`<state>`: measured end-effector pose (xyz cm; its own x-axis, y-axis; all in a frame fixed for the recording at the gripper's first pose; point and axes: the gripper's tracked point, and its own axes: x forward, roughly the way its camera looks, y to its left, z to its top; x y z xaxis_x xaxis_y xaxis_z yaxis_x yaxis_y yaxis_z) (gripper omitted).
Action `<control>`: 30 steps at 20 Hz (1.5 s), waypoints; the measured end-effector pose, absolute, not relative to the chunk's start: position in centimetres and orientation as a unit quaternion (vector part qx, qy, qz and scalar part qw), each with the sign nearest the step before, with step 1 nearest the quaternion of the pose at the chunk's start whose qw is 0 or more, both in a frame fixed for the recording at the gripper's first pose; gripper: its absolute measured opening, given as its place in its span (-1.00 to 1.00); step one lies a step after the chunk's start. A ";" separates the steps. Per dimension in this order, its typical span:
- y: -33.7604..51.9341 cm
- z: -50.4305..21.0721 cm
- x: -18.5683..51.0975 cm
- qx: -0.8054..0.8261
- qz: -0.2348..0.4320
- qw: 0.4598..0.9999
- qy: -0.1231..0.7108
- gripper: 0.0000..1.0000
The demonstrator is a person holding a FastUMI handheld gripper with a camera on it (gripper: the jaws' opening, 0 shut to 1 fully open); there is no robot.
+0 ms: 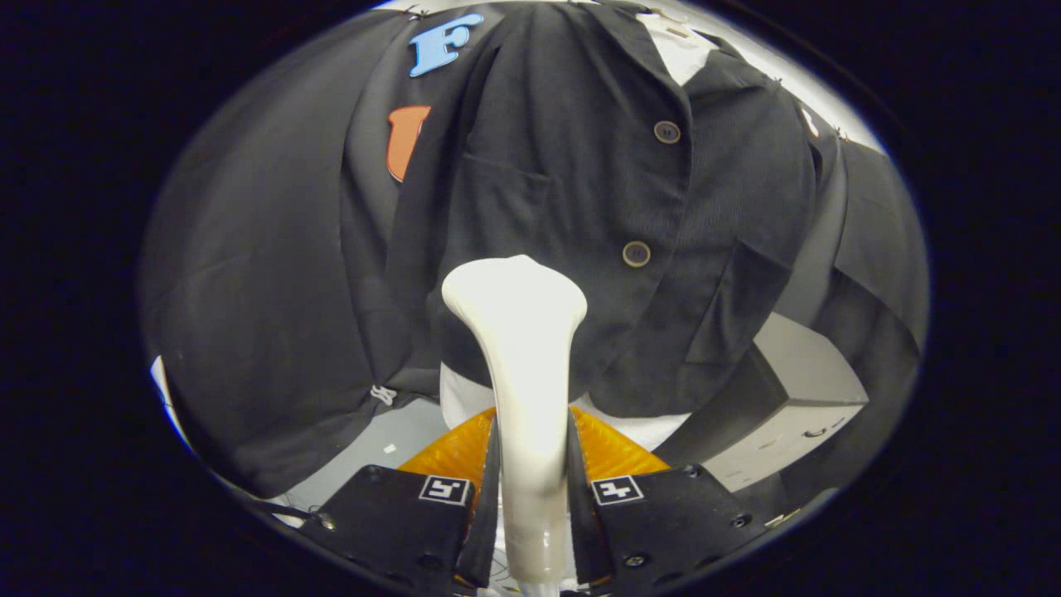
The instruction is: Iron the clothes twice with a garment steamer, once on the left side and once on the right side.
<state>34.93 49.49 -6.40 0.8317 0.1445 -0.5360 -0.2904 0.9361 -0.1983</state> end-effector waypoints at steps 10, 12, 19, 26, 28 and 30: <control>48.8 -12.7 33.4 -0.123 0.120 0.929 0.327 -0.20; 48.7 -13.1 33.4 -0.122 0.122 0.927 0.333 -0.20; 47.4 -11.0 32.6 -0.091 0.134 0.932 0.324 -0.20; 40.3 -5.0 30.5 -0.060 0.137 0.957 0.249 -0.20; 37.1 -3.2 29.2 -0.050 0.133 0.963 0.228 -0.20; 33.3 -0.7 27.1 -0.044 0.124 0.969 0.207 -0.20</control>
